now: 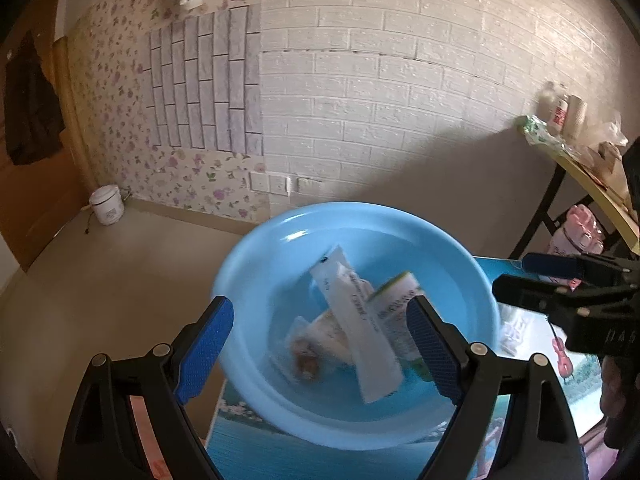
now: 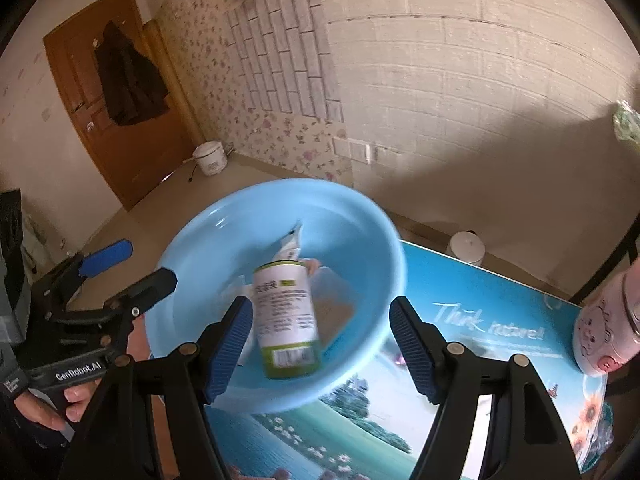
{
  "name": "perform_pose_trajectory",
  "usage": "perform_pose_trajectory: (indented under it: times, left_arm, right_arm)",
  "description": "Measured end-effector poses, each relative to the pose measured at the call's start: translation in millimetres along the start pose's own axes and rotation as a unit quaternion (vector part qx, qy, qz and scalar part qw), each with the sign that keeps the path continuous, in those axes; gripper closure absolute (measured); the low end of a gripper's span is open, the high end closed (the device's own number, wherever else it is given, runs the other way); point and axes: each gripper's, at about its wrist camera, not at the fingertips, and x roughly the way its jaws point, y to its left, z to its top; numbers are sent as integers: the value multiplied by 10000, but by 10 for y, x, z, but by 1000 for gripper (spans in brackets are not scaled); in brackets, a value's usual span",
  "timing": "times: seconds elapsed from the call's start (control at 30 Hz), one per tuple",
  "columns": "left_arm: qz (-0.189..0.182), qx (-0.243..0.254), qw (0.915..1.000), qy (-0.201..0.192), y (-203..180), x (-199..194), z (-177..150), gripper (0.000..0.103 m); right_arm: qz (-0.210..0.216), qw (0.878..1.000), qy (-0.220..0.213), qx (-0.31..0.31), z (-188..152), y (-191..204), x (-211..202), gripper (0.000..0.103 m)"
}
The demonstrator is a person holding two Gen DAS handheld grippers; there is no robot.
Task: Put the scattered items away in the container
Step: 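Move both tools from the basin toward the pink figurine and clear floss-pick box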
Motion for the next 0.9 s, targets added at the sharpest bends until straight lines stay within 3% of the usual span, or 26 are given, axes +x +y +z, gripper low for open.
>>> perform_pose_trajectory:
  times: [0.9]
  left_arm:
    - [-535,586,9968,112,-1101,-184,-191,15]
  right_arm:
    - [-396,9968,-28,695,-615,-922,-570,31]
